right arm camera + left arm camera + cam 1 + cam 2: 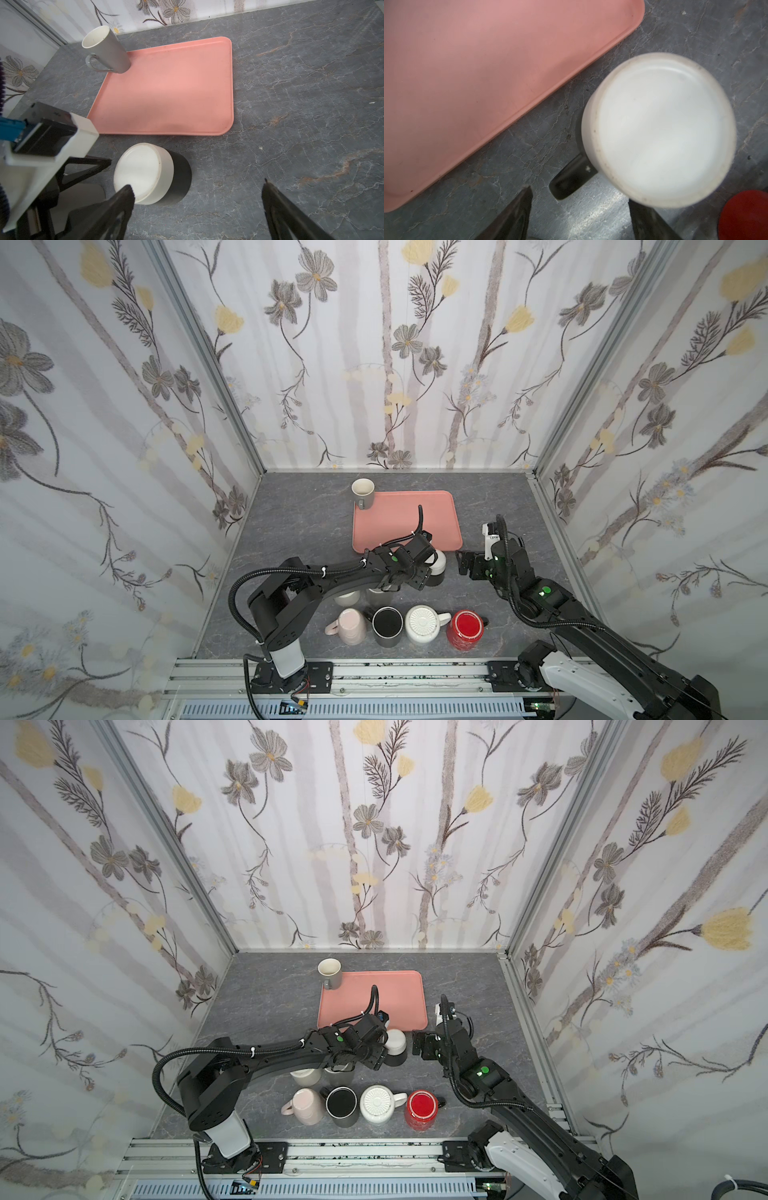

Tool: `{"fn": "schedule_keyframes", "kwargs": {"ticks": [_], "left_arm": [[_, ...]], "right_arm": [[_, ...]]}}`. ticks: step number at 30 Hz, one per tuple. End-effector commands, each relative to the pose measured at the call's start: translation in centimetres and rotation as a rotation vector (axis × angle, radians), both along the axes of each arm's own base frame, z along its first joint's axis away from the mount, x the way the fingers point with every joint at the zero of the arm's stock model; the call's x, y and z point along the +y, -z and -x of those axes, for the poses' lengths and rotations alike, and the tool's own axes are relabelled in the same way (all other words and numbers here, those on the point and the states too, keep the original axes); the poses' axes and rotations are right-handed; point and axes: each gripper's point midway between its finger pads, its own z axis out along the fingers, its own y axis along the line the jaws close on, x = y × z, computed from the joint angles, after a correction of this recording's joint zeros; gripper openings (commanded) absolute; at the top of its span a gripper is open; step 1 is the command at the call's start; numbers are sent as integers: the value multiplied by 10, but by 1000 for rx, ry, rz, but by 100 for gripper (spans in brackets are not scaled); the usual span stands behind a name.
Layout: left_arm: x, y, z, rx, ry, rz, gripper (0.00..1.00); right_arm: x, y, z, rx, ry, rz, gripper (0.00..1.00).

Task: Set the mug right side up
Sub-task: 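Grasp the black mug with the left gripper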

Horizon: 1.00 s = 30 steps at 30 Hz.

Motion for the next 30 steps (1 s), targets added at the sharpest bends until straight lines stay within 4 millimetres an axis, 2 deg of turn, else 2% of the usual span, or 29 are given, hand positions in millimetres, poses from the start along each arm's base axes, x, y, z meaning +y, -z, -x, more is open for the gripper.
{"fn": "schedule_keyframes", "kwargs": {"ticks": [1, 5, 10, 13, 16, 22, 30], "left_arm": [[-14, -1, 2, 9, 39, 50, 73], [-30, -4, 15, 56, 87, 121, 69], [-50, -21, 37, 106, 156, 239, 59], [-37, -26, 27, 46, 95, 203, 60], [-23, -18, 15, -4, 46, 117, 60], [-36, -13, 24, -59, 115, 99, 59], [-38, 4, 10, -122, 113, 10, 45]], "right_arm": [[2, -11, -3, -37, -8, -23, 96], [0, -9, -3, -37, -5, -22, 95], [-3, -7, -3, -33, -1, -22, 95], [-3, -7, -3, -32, -2, -25, 95], [-3, -6, -2, -31, -4, -26, 95], [-4, -6, -1, -31, -3, -31, 95], [-3, -7, 1, -31, -7, -42, 96]]}}
